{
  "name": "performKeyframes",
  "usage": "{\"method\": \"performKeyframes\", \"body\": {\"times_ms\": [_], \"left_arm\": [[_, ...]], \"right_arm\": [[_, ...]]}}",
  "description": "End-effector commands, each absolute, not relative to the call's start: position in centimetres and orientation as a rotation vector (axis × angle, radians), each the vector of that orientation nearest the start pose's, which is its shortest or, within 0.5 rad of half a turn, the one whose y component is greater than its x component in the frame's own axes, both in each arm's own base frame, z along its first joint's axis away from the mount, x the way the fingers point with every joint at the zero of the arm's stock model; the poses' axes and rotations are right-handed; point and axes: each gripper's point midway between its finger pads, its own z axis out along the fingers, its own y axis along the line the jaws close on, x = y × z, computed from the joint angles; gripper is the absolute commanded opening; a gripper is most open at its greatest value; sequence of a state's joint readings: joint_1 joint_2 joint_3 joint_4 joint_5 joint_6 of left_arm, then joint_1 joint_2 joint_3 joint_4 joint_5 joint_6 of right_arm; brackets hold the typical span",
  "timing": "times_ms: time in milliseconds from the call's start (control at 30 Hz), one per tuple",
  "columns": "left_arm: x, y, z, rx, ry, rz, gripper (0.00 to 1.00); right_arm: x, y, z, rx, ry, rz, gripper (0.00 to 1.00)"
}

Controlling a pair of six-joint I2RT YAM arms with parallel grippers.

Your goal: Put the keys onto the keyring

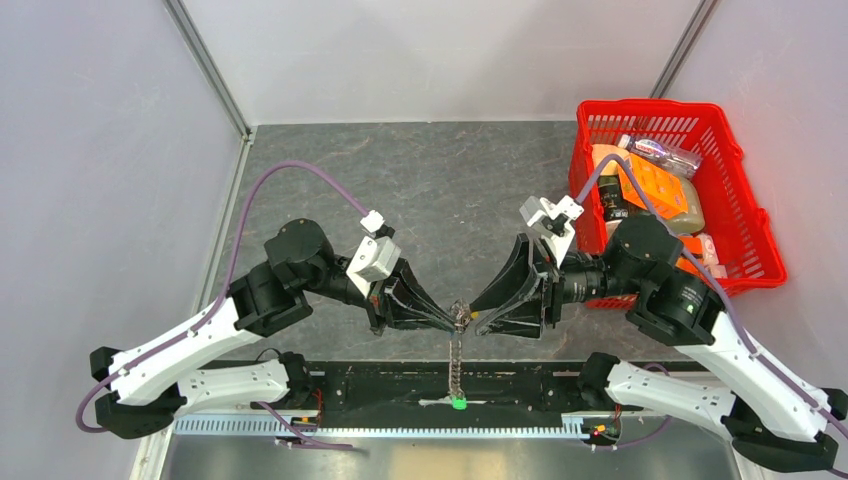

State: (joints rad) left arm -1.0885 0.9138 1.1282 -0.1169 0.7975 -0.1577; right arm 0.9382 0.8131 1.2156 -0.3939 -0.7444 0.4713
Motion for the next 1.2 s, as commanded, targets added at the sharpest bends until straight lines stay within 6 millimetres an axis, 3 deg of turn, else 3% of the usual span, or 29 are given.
{"method": "performKeyframes", "body": {"times_ms": [0,1167], "left_arm": [[0.6,-30.2,43.2,1.334,0.983,-1.573,0.02],[2.0,-31.0,43.0,1.28,1.031,-1.537,0.02]], "right_arm": [[2.5,25.3,43.5,-1.054,1.449,1.587,0.53],[1.4,25.8,44.2,-1.084,1.408,1.701,0.5]]}}
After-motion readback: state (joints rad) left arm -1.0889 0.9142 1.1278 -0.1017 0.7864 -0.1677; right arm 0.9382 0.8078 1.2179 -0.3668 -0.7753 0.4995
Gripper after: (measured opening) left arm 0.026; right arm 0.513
